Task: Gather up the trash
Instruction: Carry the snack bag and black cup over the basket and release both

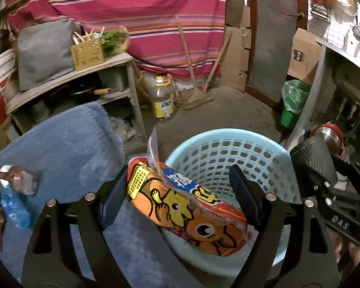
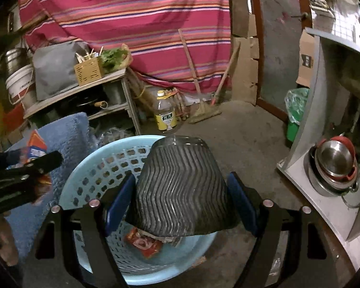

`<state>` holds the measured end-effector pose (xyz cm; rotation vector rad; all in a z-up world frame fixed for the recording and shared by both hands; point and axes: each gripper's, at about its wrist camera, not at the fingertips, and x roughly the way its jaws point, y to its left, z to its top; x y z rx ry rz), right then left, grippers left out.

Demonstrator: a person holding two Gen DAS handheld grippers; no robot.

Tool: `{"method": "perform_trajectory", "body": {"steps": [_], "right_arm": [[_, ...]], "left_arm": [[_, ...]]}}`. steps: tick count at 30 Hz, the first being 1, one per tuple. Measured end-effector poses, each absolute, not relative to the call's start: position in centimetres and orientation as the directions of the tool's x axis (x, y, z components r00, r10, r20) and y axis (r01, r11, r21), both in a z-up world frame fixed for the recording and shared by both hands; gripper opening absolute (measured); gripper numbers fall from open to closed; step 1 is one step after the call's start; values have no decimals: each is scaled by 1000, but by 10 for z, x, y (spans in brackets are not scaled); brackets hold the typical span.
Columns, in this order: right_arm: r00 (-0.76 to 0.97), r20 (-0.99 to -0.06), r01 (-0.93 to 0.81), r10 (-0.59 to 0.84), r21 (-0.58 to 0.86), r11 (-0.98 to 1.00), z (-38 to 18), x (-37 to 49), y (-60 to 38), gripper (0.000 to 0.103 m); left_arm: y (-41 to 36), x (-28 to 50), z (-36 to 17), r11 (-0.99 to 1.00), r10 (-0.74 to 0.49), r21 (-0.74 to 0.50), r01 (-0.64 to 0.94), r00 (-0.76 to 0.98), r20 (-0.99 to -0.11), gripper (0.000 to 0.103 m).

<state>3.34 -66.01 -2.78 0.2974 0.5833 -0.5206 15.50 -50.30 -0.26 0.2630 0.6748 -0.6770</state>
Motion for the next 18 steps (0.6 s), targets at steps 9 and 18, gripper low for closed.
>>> {"method": "perform_trajectory", "body": {"steps": [9, 18], "right_arm": [[705, -599, 559, -380, 139, 817, -34, 29, -670, 78], [709, -605, 535, -362, 127, 835, -37, 43, -659, 78]], "left_arm": [[-530, 157, -5, 741, -492, 47, 670, 590, -641, 84], [-506, 162, 7, 781, -472, 35, 623, 626, -621, 94]]}}
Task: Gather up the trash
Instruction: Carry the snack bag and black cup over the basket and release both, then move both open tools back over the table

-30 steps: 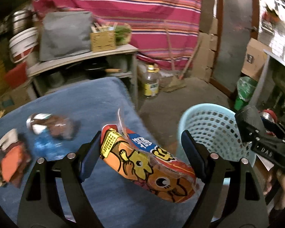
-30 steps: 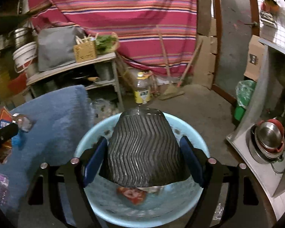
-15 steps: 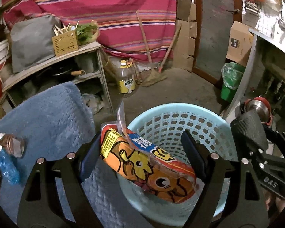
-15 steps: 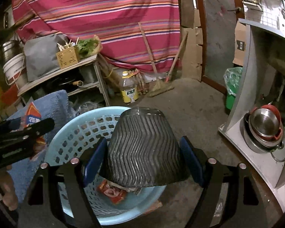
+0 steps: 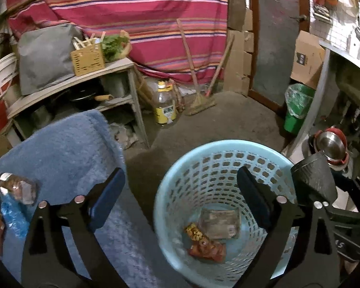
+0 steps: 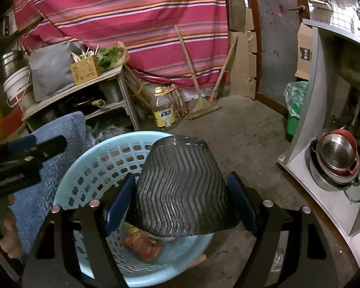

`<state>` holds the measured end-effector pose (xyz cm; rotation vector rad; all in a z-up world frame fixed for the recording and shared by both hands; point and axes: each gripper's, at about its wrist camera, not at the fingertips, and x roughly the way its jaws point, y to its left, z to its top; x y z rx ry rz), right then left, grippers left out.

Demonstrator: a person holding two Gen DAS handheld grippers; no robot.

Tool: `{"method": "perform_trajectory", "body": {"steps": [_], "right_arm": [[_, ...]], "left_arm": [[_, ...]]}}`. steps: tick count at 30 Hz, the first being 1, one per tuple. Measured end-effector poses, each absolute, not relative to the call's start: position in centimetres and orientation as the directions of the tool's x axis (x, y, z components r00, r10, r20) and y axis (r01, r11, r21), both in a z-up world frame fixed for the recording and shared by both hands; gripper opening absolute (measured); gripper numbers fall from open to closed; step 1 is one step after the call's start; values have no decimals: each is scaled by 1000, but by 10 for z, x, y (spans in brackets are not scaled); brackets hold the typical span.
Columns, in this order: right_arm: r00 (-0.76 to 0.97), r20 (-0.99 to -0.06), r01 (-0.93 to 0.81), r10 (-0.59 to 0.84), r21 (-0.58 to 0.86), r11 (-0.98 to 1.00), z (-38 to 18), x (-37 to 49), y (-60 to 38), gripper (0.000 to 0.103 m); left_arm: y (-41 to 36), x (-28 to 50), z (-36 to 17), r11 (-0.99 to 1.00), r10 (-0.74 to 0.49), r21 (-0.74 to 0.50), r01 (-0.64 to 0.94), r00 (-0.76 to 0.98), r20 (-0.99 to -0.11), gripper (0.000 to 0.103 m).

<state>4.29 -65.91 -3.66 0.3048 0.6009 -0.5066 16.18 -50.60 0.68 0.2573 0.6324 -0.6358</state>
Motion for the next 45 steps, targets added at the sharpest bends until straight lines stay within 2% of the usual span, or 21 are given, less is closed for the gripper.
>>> {"method": "perform_trajectory", "body": {"steps": [9, 13, 19, 27, 33, 37, 45], "right_arm": [[728, -600, 505, -331, 142, 851, -37, 70, -635, 78], [724, -594, 531, -350, 157, 832, -35, 75, -628, 89], [761, -561, 507, -326, 200, 838, -21, 82, -604, 91], [809, -537, 389, -238, 187, 902, -8, 121, -532, 91], [808, -557, 310, -191, 126, 942, -10, 150, -471, 91], [810, -565, 263, -158, 110, 958, -11, 165, -438, 91], [803, -587, 164, -105, 47, 985, -20, 194, -370, 91]], "left_arm": [[-448, 169, 23, 835, -426, 26, 549, 676, -601, 97], [-416, 169, 29, 855, -410, 18, 519, 695, -591, 97], [-362, 172, 38, 881, -376, 17, 472, 722, -581, 97], [-261, 191, 24, 941, -237, 58, 333, 775, -586, 97], [-170, 215, 0, 979, -148, 20, 201, 782, -606, 97], [-129, 220, -6, 988, -74, 62, 138, 798, -598, 97], [-54, 235, -28, 994, 27, 98, 46, 769, -638, 97]]}}
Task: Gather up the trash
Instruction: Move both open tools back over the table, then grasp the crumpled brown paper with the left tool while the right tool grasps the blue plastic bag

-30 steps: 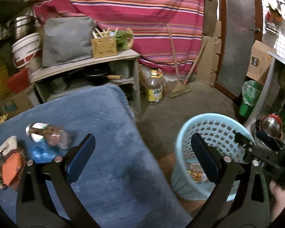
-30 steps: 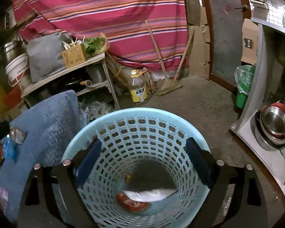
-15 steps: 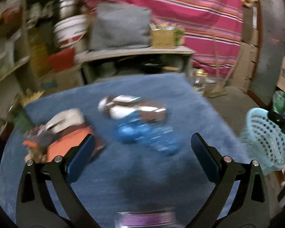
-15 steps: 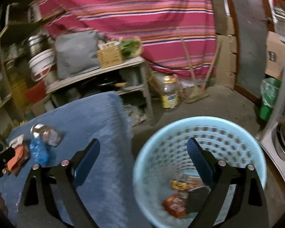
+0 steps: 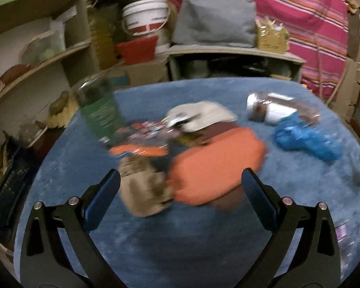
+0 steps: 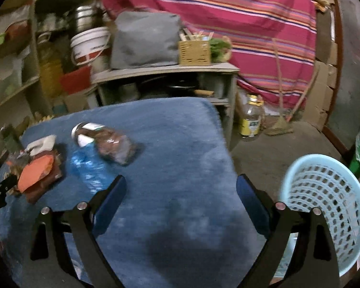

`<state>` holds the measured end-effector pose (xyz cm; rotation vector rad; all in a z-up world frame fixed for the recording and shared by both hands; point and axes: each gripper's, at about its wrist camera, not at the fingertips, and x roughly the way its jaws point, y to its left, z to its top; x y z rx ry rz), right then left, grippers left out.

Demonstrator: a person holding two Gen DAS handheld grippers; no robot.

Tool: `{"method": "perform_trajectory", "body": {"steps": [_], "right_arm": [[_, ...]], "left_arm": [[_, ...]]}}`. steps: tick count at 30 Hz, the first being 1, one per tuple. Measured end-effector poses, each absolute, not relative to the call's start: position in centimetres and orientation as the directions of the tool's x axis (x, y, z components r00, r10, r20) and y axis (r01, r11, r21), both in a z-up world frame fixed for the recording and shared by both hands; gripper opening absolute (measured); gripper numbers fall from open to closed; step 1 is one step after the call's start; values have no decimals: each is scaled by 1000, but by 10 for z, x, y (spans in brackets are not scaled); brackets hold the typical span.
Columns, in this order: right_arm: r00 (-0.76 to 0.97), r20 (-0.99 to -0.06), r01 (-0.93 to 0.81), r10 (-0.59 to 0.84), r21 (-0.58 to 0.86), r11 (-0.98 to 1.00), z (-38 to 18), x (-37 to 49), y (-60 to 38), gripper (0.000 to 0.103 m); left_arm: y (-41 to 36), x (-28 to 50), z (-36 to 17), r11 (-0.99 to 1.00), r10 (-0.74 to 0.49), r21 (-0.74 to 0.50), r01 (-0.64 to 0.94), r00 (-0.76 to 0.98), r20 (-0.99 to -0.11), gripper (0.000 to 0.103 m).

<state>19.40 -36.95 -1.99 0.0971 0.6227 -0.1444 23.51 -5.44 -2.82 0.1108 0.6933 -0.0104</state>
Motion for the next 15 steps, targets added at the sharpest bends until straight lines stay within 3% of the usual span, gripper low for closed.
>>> {"method": "perform_trajectory", "body": {"steps": [5, 10, 12, 15], "right_arm": [[793, -601, 113, -97, -11, 994, -26, 210, -336, 91], [784, -617, 81, -71, -11, 997, -30, 225, -315, 91], [779, -624, 68, -63, -16, 998, -33, 231, -308, 91], [775, -629, 50, -56, -28, 998, -34, 240, -300, 91]], "left_arm": [[-22, 243, -37, 998, 22, 59, 24, 747, -665, 97], [-2, 253, -51, 999, -3, 34, 38, 711, -703, 75], [3, 256, -55, 999, -19, 14, 42, 698, -716, 60], [12, 260, -56, 997, -73, -47, 57, 690, -720, 50]]}}
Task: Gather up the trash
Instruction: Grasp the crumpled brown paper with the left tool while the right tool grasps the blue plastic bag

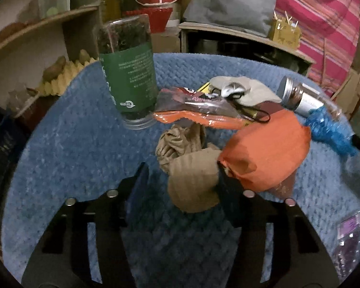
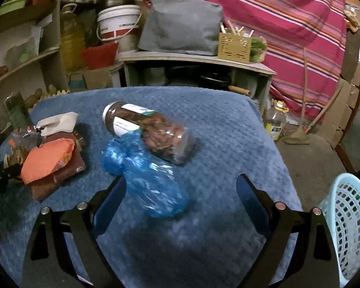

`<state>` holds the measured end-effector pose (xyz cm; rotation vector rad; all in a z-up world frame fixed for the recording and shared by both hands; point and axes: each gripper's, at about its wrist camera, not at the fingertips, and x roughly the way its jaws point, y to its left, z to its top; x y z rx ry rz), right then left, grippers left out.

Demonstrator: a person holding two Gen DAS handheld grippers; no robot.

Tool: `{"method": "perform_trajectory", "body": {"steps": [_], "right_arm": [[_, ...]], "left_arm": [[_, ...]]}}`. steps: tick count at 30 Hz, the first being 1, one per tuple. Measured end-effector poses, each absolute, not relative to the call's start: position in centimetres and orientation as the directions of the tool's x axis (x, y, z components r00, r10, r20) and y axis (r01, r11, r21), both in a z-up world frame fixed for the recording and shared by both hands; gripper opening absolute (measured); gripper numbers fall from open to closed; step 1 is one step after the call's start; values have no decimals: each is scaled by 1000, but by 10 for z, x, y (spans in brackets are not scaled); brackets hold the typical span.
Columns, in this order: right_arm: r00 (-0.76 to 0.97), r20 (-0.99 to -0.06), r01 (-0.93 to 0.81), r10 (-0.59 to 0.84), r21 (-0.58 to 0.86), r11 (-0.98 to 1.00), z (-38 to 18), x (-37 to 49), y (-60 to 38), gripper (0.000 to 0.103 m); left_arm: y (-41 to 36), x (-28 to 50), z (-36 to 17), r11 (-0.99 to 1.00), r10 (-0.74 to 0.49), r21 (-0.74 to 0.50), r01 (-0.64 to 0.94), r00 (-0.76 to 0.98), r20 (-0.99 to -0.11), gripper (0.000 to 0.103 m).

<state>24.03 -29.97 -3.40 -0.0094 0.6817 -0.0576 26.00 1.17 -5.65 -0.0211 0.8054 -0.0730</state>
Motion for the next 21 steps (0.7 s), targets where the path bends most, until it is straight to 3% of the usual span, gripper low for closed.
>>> {"method": "perform_trajectory", "body": {"steps": [3, 7, 8, 10, 15, 21], "right_arm": [[769, -637, 36, -46, -28, 999, -37, 248, -293, 91], [741, -670, 25, -55, -55, 998, -48, 257, -284, 88], [737, -674, 20, -53, -57, 998, -50, 258, -282, 84], [723, -690, 4, -38, -51, 999, -54, 261, -280, 55], [739, -674, -24, 11, -11, 1000, -49, 254, -281, 22], [780, -624, -35, 46, 30, 999, -31, 231, -290, 12]], "left_arm": [[12, 256, -53, 995, -90, -41, 86, 707, -702, 37], [6, 251, -53, 994, -92, -19, 110, 706, -702, 36], [4, 250, -51, 993, -93, -17, 113, 705, -703, 35], [1, 244, -46, 992, -95, -11, 122, 712, -696, 35], [-4, 228, -32, 990, -108, -6, 140, 734, -670, 35], [-14, 215, -16, 987, -133, -17, 158, 760, -636, 35]]}}
